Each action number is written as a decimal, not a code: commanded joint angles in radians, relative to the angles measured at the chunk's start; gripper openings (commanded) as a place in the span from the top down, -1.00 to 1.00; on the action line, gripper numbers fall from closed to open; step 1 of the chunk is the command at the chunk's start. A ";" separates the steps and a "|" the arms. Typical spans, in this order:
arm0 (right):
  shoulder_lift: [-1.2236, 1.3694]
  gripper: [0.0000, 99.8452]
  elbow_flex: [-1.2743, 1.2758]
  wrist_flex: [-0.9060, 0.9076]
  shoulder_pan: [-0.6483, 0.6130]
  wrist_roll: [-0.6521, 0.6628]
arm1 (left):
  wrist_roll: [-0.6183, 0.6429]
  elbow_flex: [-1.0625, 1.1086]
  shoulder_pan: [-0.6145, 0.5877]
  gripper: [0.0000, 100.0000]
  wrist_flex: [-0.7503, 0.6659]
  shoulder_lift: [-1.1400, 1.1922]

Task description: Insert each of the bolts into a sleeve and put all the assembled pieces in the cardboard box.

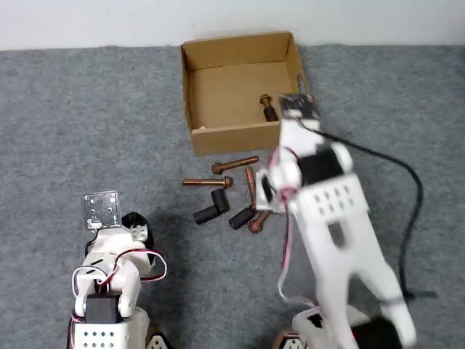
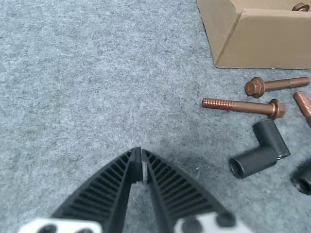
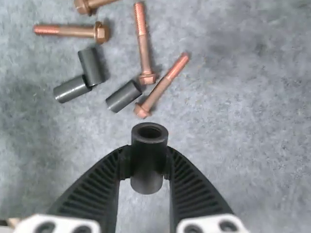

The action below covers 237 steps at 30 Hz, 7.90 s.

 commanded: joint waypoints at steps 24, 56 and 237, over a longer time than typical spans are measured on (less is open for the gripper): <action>-1.237 0.98 0.848 -0.171 0.209 0.058 | -0.204 -0.005 0.043 0.98 -0.038 -0.009; -1.330 0.98 0.878 -0.177 0.259 0.055 | -0.816 -1.250 0.213 0.98 0.097 1.645; -1.320 0.98 0.914 -0.481 -0.282 0.413 | 0.279 -0.444 0.655 0.99 -0.371 0.003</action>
